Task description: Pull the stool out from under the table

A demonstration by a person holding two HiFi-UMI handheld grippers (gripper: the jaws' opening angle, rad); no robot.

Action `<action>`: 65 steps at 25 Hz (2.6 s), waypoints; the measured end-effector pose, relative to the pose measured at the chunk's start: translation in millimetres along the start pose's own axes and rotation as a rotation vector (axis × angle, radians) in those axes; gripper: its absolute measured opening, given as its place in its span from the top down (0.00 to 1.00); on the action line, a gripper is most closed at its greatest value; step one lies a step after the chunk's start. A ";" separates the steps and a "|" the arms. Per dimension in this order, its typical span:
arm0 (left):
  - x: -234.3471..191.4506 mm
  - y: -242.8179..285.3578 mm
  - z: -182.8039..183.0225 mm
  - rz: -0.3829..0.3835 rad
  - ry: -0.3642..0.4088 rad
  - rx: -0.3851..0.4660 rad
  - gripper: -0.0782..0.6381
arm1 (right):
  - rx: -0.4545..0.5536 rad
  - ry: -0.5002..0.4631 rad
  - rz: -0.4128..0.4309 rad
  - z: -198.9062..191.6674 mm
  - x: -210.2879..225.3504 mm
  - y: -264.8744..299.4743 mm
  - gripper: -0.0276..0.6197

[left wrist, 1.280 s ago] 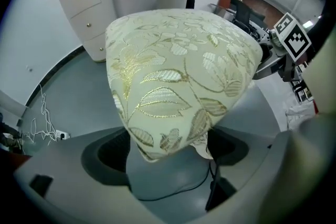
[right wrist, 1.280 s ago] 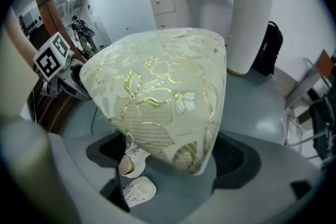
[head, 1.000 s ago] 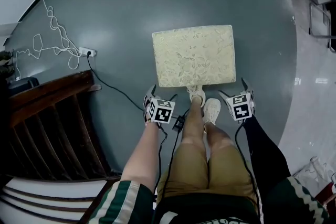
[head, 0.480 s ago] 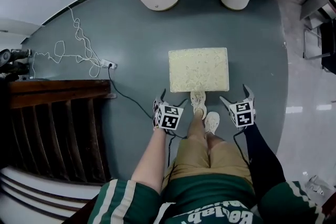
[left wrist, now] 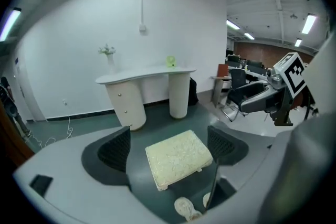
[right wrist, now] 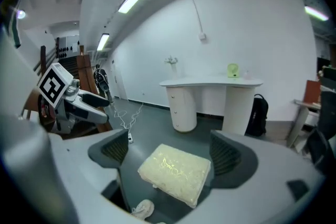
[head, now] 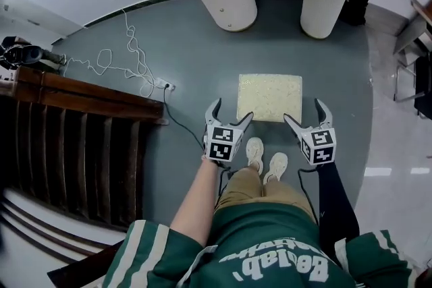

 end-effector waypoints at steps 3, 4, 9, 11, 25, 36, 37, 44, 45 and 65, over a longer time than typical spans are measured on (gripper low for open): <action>-4.2 -37.2 27.7 -0.010 0.038 0.075 0.24 | 0.071 -0.039 0.026 28.7 -20.6 -15.8 0.19; -7.5 -48.5 37.5 -0.008 0.046 0.105 0.24 | 0.093 -0.057 0.031 39.1 -25.9 -19.7 0.19; -26.8 -98.8 81.0 0.002 0.083 0.252 0.24 | 0.203 -0.119 0.018 92.6 -46.2 -40.1 0.19; -35.5 -114.1 95.3 0.004 0.091 0.304 0.24 | 0.233 -0.146 0.007 112.7 -54.5 -44.8 0.19; -160.4 -157.1 136.6 -0.161 0.172 0.552 0.24 | 0.393 -0.181 -0.183 210.5 -186.0 -5.2 0.27; -219.9 -199.0 120.7 -0.255 0.175 0.630 0.39 | 0.448 -0.167 -0.290 231.7 -270.3 -4.2 0.38; -222.3 -202.3 118.9 -0.254 0.184 0.640 0.41 | 0.453 -0.161 -0.301 232.5 -273.5 -4.4 0.40; -233.8 -218.9 113.2 -0.249 0.194 0.681 0.58 | 0.453 -0.167 -0.327 239.3 -294.0 -2.9 0.55; -234.8 -220.5 113.2 -0.247 0.191 0.686 0.60 | 0.444 -0.170 -0.341 240.2 -294.9 -3.1 0.59; -254.9 -238.9 101.1 -0.236 0.163 0.689 0.88 | 0.496 -0.230 -0.342 244.6 -325.0 -20.5 0.95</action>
Point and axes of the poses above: the fingertips, and each gripper's own axes: y forward along the fingers, x to its right, z out of its top, the point moved 9 cm from there along -y, backward along the fingers, and after that the axes turned 3 degrees about -x, right-handed, at the moved point
